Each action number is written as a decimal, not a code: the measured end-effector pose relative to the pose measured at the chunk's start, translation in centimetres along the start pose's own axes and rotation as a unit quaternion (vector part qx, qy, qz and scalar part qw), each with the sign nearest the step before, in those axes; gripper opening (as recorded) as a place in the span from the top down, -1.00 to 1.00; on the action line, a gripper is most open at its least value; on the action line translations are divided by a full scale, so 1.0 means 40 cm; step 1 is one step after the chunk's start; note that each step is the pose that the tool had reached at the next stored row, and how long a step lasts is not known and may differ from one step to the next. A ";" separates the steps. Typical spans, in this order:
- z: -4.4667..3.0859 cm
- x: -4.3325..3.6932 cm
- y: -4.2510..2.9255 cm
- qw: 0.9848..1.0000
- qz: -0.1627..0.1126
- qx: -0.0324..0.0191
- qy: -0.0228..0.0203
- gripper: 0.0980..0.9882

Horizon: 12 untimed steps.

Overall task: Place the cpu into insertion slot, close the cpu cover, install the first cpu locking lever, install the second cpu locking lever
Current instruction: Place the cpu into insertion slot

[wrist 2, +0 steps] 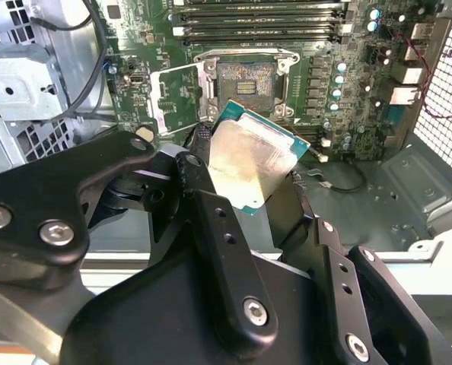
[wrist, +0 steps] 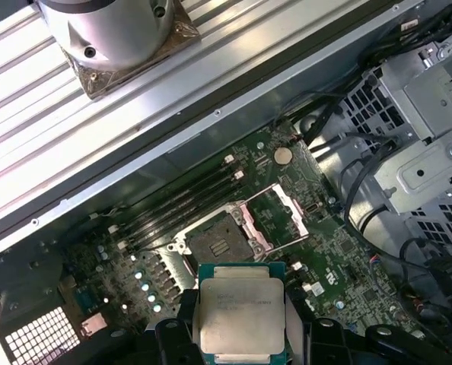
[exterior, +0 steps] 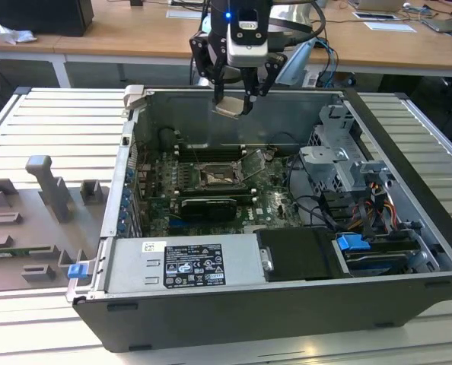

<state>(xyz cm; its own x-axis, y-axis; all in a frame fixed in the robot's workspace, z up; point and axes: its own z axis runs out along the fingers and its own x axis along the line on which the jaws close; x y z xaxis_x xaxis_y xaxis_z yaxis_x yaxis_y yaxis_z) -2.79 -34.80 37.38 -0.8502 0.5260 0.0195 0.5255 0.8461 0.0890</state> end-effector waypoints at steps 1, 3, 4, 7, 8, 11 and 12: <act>0.000 0.000 0.000 1.000 0.001 0.000 0.000 0.01; 0.000 0.000 0.000 1.000 0.005 0.000 0.000 0.01; 0.000 0.000 0.000 1.000 0.007 0.000 -0.001 0.01; 0.000 0.000 0.000 1.000 0.013 0.000 -0.001 0.01; 0.000 0.000 0.000 1.000 0.015 0.000 -0.001 0.01; 0.001 0.000 0.000 1.000 0.023 0.000 -0.002 0.01; 0.001 0.000 0.000 1.000 0.027 -0.001 -0.002 0.01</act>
<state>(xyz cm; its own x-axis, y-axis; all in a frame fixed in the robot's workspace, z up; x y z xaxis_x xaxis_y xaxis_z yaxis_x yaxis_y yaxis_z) -2.79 -34.80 37.36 -0.8209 0.5707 0.0196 0.5699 0.8168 0.0890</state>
